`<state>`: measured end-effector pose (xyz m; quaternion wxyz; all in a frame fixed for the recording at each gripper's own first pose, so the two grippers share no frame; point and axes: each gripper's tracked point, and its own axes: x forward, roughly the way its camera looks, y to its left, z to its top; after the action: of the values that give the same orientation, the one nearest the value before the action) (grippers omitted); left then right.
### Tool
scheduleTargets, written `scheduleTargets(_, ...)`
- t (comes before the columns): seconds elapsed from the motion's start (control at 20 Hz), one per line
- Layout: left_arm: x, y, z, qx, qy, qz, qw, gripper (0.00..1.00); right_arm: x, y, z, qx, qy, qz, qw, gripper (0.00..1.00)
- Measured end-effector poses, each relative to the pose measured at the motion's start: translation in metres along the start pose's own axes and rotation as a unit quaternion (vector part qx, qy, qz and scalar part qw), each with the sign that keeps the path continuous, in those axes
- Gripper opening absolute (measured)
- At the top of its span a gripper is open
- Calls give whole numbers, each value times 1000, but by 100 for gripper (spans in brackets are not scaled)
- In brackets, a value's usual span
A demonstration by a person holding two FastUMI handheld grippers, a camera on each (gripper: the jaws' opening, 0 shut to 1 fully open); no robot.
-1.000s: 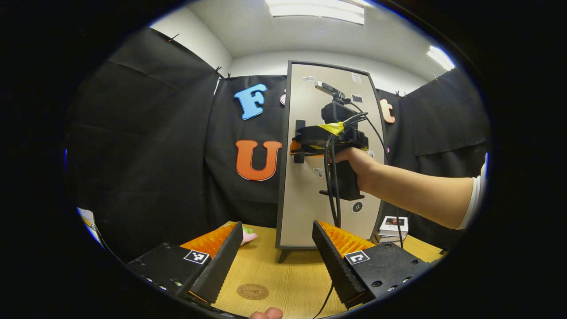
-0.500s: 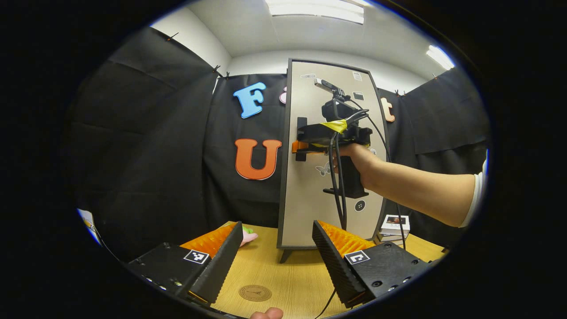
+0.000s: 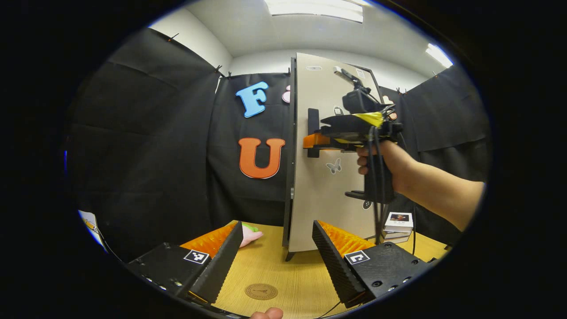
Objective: Open the cabinet door with the right hand, grasp the bottle in the cabinet with the left hand and place it on the coaster, then close the cabinet door with the right hand.
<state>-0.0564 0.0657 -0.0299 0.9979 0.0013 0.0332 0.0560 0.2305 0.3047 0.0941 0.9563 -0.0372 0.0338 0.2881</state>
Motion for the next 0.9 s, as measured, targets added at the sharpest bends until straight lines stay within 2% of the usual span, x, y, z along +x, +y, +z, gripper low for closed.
scheduleTargets(0.5,-1,-13,-2,-2,1,-15,1000,95,-48,2,-2,-1,-3,23,1000,20)
scheduleTargets(0.9,-1,-38,2,6,-4,-42,999,95,-76,-8,-5,3,-8,13,1000,21)
